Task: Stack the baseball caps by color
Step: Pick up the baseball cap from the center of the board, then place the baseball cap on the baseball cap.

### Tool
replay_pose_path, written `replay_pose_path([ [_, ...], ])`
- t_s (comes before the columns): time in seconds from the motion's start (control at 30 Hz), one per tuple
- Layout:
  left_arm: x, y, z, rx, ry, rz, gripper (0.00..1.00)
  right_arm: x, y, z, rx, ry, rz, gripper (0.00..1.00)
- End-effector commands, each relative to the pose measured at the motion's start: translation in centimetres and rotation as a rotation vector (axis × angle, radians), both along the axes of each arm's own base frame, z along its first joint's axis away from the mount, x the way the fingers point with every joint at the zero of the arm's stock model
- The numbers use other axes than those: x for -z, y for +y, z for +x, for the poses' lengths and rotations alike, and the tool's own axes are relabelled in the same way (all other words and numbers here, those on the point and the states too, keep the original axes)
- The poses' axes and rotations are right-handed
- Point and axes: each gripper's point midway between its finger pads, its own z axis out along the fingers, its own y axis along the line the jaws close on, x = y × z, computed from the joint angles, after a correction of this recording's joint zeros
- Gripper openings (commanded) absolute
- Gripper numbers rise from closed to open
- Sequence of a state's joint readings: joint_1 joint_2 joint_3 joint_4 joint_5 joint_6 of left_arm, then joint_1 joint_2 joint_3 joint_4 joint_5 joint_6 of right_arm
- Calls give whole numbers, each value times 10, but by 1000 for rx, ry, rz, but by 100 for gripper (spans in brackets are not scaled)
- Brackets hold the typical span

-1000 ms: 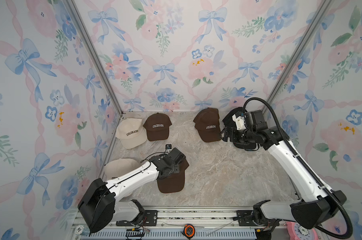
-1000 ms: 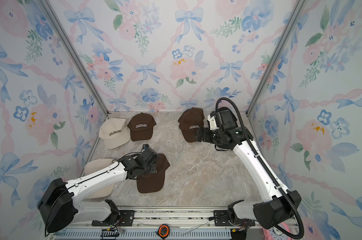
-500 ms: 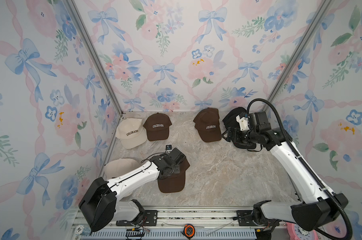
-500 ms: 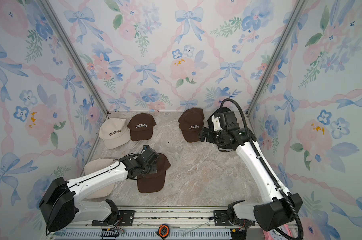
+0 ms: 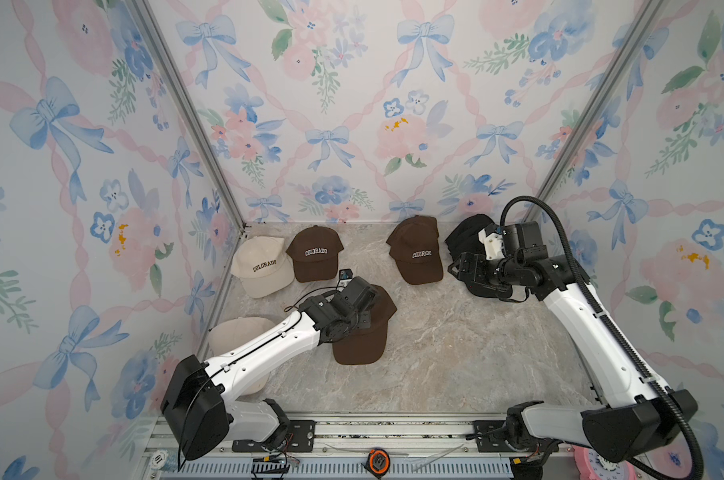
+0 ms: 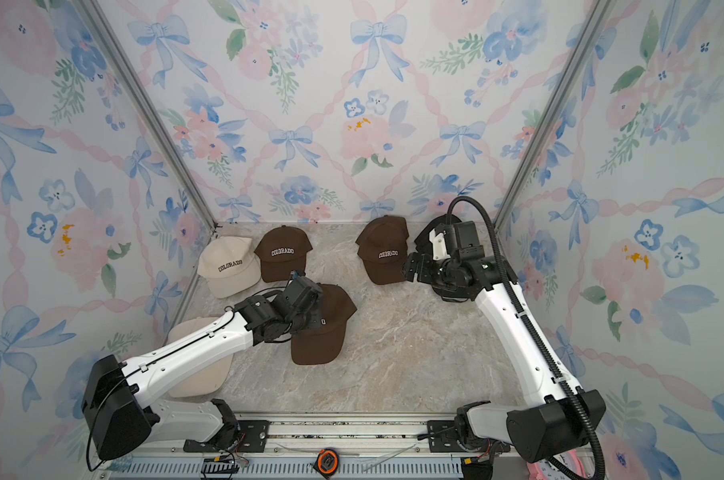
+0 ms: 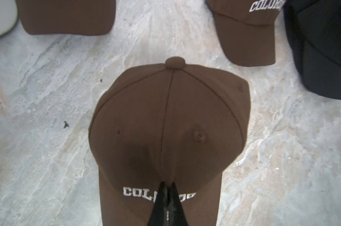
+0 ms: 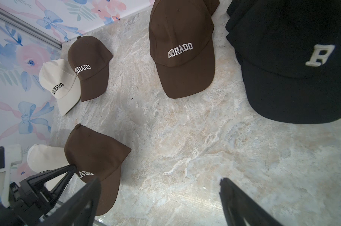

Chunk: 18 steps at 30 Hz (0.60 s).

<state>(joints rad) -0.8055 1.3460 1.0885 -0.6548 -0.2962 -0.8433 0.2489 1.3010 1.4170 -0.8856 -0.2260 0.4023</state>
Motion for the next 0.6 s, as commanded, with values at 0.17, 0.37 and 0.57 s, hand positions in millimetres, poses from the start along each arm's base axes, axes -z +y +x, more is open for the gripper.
replay_pose_path([
  [0.17, -26, -44, 34, 3, -62, 29, 0, -12, -34, -16, 69, -39, -7, 96],
  [0.37, -33, -80, 69, 3, -92, 57, 0, -15, -59, -32, 141, -48, -21, 96],
  [0.57, -30, -118, 101, 33, -110, 86, 0, -19, -80, -47, 216, -55, -14, 96],
])
